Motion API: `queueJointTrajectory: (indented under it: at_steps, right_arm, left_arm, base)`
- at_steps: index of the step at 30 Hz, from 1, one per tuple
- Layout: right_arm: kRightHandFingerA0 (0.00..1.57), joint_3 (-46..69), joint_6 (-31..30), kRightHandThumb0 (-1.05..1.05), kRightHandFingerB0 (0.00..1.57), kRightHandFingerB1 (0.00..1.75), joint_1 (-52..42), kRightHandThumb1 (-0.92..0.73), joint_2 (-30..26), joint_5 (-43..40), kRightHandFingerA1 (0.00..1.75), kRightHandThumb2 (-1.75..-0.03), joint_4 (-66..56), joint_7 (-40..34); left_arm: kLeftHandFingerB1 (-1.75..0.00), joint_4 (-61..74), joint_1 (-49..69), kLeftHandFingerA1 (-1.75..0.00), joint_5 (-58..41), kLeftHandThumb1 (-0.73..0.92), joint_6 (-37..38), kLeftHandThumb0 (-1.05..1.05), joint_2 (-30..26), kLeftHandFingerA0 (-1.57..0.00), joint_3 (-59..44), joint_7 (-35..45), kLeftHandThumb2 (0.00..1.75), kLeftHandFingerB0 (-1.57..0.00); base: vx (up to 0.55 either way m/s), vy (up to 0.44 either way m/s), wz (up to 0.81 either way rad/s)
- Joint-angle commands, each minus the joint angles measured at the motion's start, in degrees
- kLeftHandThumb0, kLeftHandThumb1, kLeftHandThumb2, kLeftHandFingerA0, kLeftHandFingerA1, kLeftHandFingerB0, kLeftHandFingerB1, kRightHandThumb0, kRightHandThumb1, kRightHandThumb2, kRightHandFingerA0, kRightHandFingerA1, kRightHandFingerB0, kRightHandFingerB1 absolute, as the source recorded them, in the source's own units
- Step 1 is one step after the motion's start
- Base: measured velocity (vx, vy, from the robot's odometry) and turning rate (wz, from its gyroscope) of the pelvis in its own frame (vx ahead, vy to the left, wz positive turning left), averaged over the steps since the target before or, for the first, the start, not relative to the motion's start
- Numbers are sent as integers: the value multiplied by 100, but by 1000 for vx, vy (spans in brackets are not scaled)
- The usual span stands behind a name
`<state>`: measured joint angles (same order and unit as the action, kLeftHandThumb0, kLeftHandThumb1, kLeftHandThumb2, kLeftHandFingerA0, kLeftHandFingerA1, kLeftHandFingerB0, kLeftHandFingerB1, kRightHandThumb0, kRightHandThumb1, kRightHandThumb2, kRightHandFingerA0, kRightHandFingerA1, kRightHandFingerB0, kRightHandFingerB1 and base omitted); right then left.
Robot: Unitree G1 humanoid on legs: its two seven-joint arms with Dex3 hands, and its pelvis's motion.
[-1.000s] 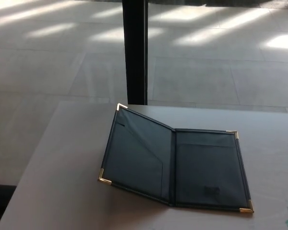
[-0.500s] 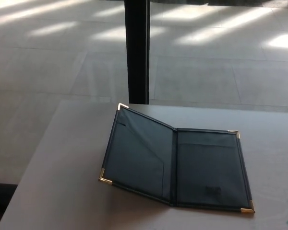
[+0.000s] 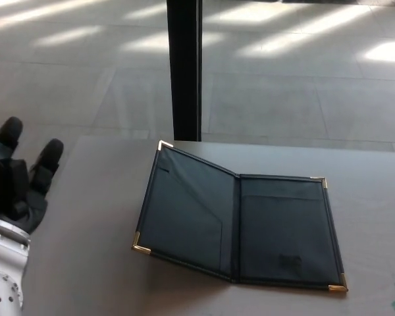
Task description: The robot uses its left hand to push the cover of the diary kept in the middle of the desk to close it
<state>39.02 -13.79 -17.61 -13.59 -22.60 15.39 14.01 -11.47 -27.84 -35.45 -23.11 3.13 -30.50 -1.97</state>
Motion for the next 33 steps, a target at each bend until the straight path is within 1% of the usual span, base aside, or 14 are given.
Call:
queueJointTrajectory:
  at_steps: [1, 5, 7, 10, 12, 21, 22, 24, 25, 26, 27, 31, 32, 33]
  right_arm:
    - [50, 48, -374, -76, 50, 46, 17, -92, -9, -368, 64, -69, -94, 2]
    - [52, 61, -347, -82, 46, 52, 65, -75, -11, -452, 68, -91, 5, 36]
    - [52, 64, -351, -76, 49, 46, 74, -92, -14, -481, 65, -68, 19, 22]
    - [53, 40, -394, -82, 47, 53, 72, -75, 1, -484, 69, -91, -47, -58]
    - [52, 34, -361, -75, 50, 47, 79, -92, -30, -488, 66, -69, -38, -32]
    - [52, 22, -403, -77, 54, 50, 285, -92, -146, -509, 66, -68, 35, -115]
    - [50, 15, -391, -76, 52, 47, 308, -92, -152, -499, 63, -68, 54, -119]
    - [50, -5, -348, -76, 52, 47, 358, -92, -170, -479, 63, -68, 136, -97]
    - [51, -5, -374, -76, 54, 49, 365, -92, -166, -502, 64, -68, 101, -95]
    - [52, -15, -416, -77, 53, 49, 348, -92, -161, -504, 64, -68, 9, -120]
    - [52, -11, -401, -75, 52, 46, 370, -92, -195, -498, 62, -69, 66, -100]
    - [56, -7, -415, -77, 59, 52, 349, -92, -204, -457, 64, -67, -45, -221]
    - [53, 15, -506, -77, 58, 54, 348, -92, -207, -549, 65, -68, -78, -174]
    - [55, 2, -439, -77, 58, 51, 398, -91, -217, -515, 65, -67, 25, -172]
  left_arm:
    - [-36, -216, 27, -46, 14, 92, -167, -102, -6, -29, 217, -104, 90, -22]
    - [-41, -411, 259, -51, 193, 92, -18, -104, 73, -39, 477, -50, 86, -29]
    - [-40, -489, 302, -50, 268, 91, -44, -105, -24, -39, 571, -40, 87, -29]
    - [-40, -517, 326, -49, 255, 92, -139, -105, -166, -40, 626, -12, 87, -27]
    - [-39, -530, 375, -49, 215, 92, -171, -104, -258, -37, 651, 78, 85, -25]
    - [-40, -57, 947, -48, 375, 91, -321, -105, -363, -36, 1113, 163, 87, -23]
    - [-48, 93, 1100, -52, 490, 82, -366, -101, -375, -32, 1303, 183, 122, -26]
    - [-48, 295, 1297, -52, 620, 82, -401, -101, -409, -32, 1546, 140, 122, -26]
    - [-40, 559, 1523, -48, 748, 92, -564, -105, -387, -38, 1798, 40, 85, -29]
    - [-50, 735, 1663, -54, 784, 80, -688, -102, -365, -34, 1932, -58, 121, -30]
    - [-43, 824, 1769, -53, 762, 92, -733, -105, -324, -41, 2006, -83, 82, -30]
    - [-52, 1170, 1943, -57, 759, 81, -1191, -102, -288, -35, 2237, -287, 122, -30]
    - [-50, 1275, 1992, -55, 676, 80, -1328, -104, -253, -34, 2280, -276, 121, -29]
    - [-41, 1330, 1997, -52, 646, 92, -1391, -105, -233, -42, 2306, -280, 82, -30]
  base:
    - [0, 0, 0]
    - [0, 0, 0]
    - [0, 0, 0]
    - [0, 0, 0]
    - [0, 0, 0]
    - [0, 0, 0]
    - [0, 0, 0]
    - [0, 0, 0]
    - [0, 0, 0]
    - [0, 0, 0]
    - [0, 0, 0]
    - [0, 0, 0]
    - [0, 0, 0]
    - [0, 0, 0]
